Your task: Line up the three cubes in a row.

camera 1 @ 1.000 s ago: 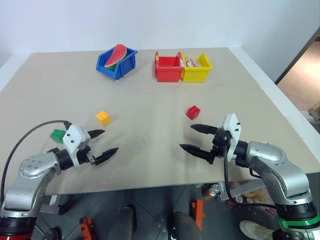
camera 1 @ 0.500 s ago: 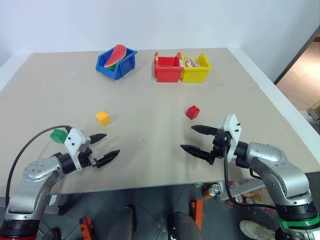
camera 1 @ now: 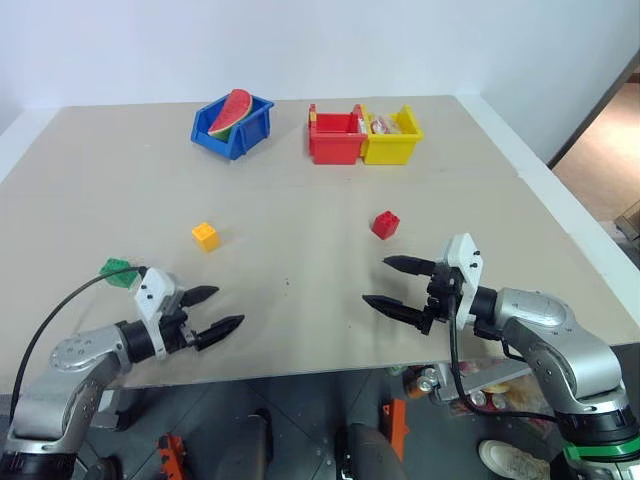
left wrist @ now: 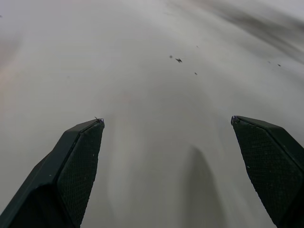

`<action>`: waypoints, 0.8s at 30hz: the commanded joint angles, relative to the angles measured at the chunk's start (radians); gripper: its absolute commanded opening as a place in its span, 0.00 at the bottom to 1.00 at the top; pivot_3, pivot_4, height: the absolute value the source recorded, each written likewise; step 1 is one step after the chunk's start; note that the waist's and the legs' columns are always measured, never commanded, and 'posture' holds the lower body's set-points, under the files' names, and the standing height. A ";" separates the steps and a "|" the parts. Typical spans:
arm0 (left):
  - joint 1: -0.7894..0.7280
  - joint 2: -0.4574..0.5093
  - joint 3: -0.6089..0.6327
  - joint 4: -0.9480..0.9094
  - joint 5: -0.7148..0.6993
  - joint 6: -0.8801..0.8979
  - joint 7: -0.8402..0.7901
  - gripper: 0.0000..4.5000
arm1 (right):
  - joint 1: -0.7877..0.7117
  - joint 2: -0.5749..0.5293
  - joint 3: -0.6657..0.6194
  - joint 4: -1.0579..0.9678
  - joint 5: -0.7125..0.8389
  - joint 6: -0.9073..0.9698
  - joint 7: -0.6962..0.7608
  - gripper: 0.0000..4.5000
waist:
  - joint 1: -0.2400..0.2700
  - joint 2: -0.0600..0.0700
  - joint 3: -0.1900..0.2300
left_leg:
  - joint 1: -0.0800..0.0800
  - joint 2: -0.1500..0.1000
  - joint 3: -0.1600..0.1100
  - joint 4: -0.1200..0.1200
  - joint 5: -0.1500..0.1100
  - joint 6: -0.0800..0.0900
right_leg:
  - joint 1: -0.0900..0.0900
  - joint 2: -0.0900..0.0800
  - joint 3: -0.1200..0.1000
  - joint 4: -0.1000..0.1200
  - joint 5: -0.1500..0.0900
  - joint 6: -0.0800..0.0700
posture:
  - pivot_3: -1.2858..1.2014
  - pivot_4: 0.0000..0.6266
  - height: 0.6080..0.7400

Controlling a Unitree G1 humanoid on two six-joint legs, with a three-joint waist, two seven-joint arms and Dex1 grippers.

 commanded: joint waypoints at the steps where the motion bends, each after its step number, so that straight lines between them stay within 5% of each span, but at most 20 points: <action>1: 0.024 -0.010 0.028 -0.071 -0.001 -0.048 0.024 0.99 | 0.000 -0.009 -0.020 -0.042 0.016 -0.005 0.004 1.00 | 0.000 0.000 0.000 | 0.000 0.000 0.000 0.000 0.000 0.000 | 0.000 -0.001 0.000 0.000 0.000 0.000 | 0.52 0.24 1.00; 11: -0.036 0.051 -0.084 -0.125 0.118 -0.223 -0.054 0.99 | -0.085 0.028 -0.083 0.001 0.045 0.004 -0.068 1.00 | 0.000 0.000 0.000 | 0.000 0.002 0.002 0.002 -0.001 -0.001 | -0.001 -0.002 -0.001 0.000 0.001 0.000 | 0.52 0.24 1.00; 24: -0.225 0.075 -0.208 -0.064 -0.005 -0.074 -0.210 0.99 | -0.356 0.053 -0.093 0.292 -0.104 -0.082 -0.215 1.00 | 0.000 0.000 0.000 | -0.001 0.005 0.010 0.005 -0.002 0.003 | -0.001 0.004 -0.001 -0.001 0.003 0.000 | 0.52 0.24 1.00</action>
